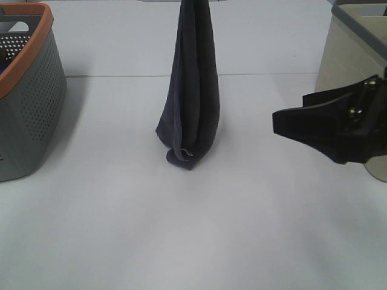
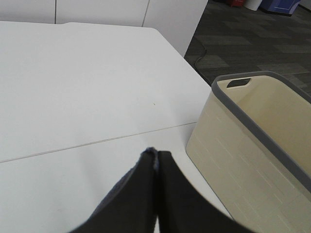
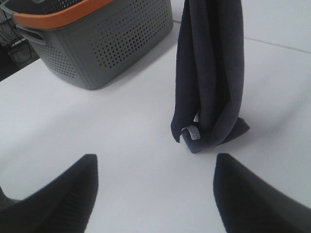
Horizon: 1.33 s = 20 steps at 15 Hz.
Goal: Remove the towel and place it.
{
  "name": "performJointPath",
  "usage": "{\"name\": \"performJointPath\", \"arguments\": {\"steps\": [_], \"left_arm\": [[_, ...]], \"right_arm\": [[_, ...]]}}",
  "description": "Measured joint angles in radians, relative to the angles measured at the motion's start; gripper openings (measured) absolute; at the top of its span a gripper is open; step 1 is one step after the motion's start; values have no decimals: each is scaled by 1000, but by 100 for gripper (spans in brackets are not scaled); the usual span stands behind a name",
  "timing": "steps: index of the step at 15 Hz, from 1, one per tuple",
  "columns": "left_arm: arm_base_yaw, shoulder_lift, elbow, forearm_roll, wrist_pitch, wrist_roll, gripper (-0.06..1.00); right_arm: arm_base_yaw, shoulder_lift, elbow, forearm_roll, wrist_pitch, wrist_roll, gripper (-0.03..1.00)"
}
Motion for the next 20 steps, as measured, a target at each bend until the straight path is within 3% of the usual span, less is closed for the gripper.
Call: {"name": "performJointPath", "arguments": {"steps": [2,4,6,8,12,17,20], "left_arm": [[0,0,0,0,-2,-3,0],[0,0,0,0,-3,-3,0],[0,0,0,0,-3,-3,0],[0,0,0,0,-3,-3,0],[0,0,0,0,-3,-3,0],[0,0,0,0,-3,-3,0],[0,0,0,0,-3,-3,0]], "right_arm": [[139,106,0,129,-114,-107,68],[304,223,-13,269,-307,-197,68],[393,315,-59,301,-404,-212,66],[465,429,-144,310,-442,-181,65],[529,627,-304,319,-457,-51,61],[533,803,-422,323,-497,59,57],[533,833,-493,323,-613,91,57]]}}
